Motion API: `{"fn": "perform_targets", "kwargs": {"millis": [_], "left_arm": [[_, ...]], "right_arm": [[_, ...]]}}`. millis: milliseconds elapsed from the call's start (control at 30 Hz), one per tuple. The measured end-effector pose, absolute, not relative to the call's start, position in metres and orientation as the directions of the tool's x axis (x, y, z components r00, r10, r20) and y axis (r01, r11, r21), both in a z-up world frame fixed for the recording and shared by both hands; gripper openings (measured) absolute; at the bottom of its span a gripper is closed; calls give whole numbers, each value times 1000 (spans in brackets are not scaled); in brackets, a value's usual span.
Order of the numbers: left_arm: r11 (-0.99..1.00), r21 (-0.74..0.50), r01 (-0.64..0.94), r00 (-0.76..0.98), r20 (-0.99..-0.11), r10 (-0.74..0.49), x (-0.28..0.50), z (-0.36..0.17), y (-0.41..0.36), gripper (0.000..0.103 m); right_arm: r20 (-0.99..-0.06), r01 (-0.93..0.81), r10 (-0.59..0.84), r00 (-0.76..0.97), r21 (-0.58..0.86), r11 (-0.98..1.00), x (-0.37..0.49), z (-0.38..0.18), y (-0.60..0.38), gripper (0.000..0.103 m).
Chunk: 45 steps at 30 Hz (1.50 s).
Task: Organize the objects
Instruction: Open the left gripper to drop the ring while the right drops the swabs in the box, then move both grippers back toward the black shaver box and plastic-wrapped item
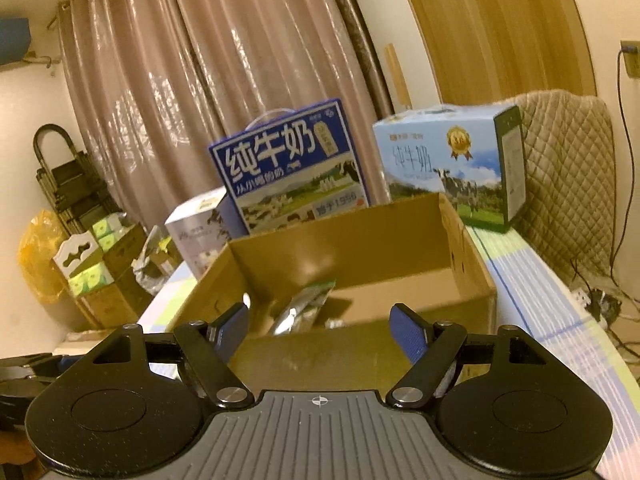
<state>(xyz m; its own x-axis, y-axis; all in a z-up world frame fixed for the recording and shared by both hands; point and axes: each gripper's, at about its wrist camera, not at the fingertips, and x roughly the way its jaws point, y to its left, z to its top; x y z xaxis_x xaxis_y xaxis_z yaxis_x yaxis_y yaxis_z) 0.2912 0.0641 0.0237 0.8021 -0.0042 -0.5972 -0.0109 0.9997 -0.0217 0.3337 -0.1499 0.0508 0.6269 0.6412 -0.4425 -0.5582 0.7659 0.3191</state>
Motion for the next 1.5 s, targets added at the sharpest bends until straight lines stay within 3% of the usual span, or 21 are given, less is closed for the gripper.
{"fn": "perform_targets", "kwargs": {"millis": [267, 633, 1500], "left_arm": [[999, -24, -35, 792, -610, 13, 256, 19, 71, 94], [1000, 11, -20, 774, -633, 22, 232, 9, 76, 101], [1000, 14, -5, 726, -687, 13, 237, -4, 81, 102]], "right_arm": [[-530, -615, 641, 555, 257, 746, 304, 36, -146, 75], [-648, -614, 621, 440, 287, 735, 284, 10, -144, 75], [-677, -629, 607, 415, 269, 730, 282, 0, -134, 75]]}}
